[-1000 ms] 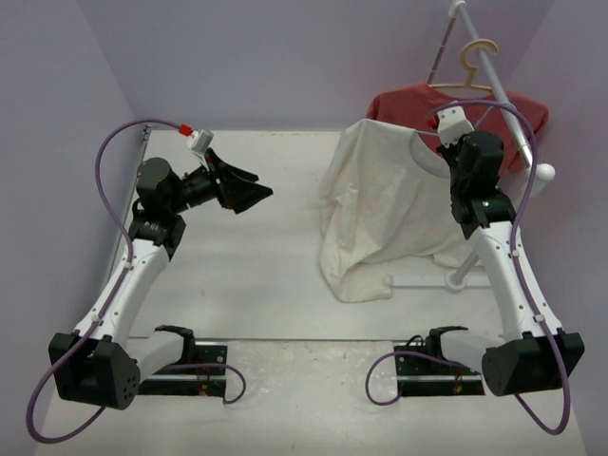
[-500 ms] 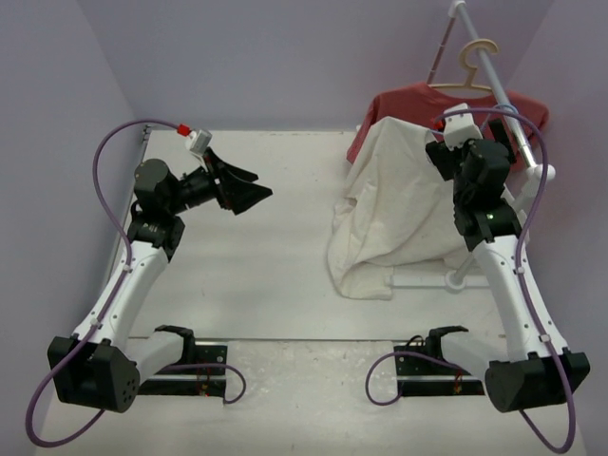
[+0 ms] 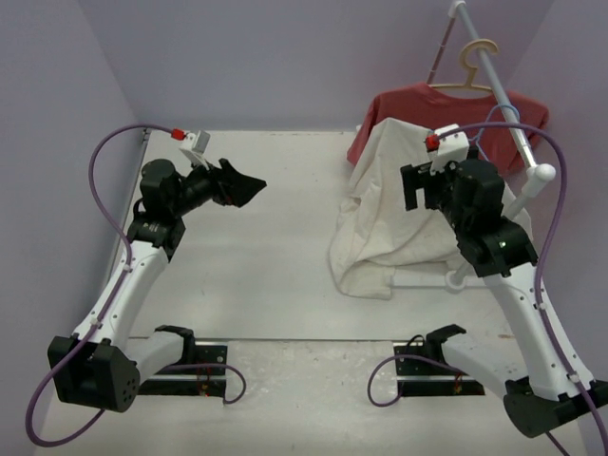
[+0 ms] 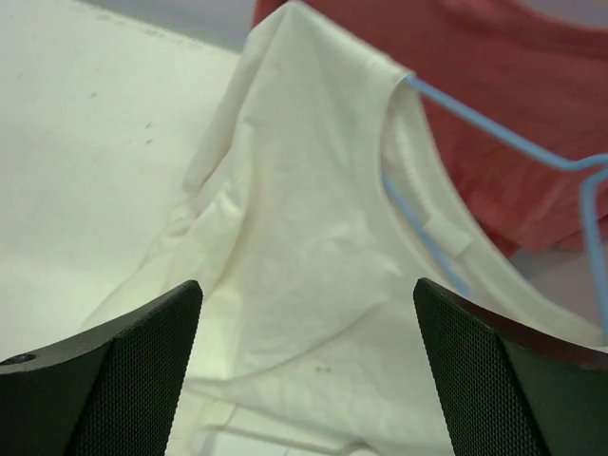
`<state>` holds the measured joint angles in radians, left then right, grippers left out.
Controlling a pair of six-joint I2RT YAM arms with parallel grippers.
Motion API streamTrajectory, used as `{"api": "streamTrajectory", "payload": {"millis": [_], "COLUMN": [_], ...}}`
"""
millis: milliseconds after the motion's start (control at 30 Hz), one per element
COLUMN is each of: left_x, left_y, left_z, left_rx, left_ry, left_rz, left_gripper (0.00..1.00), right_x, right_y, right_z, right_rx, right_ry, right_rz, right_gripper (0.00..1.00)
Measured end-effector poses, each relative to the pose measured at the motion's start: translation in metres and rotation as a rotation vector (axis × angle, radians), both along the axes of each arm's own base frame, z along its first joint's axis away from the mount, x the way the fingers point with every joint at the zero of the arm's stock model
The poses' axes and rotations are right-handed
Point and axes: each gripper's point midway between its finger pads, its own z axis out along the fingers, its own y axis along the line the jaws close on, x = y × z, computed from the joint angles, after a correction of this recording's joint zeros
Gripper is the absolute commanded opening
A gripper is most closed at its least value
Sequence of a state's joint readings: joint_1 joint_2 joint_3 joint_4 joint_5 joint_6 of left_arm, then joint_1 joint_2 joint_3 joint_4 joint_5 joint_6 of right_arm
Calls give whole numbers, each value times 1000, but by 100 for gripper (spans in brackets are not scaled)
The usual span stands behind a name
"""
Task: Place the t-shirt on the hanger
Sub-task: Pick up the hanger from the clothesline, then reset both arms
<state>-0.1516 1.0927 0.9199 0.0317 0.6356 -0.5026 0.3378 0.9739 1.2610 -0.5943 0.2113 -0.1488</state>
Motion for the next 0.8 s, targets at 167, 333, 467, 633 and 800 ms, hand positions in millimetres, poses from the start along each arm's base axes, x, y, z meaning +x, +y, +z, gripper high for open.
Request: {"api": "streamTrajectory", "payload": {"millis": [167,333,467,633,800], "left_x": [2,2,2,1,0], "left_y": [5,7,8,7,8], "left_z": [-4,-4,-6,-7,-11], "left_rx": [29,51,60,60,74], "left_ry": [-3,-20,-23,-20,-8], "left_rz": [26,34,34,29,28], "left_gripper": [100,100,100,100,100], "right_x": [-8,-21,-37,-32,-30], "right_y": [16,24,28,17,10], "right_z": [-64,-154,-198,-237,-269], "right_rx": [172,260,239,165,87], "right_ry": [182,415,542,648,741], "right_rz": [-59,-173,-217,-342,-421], "right_gripper": [58,63,73,75,68]}}
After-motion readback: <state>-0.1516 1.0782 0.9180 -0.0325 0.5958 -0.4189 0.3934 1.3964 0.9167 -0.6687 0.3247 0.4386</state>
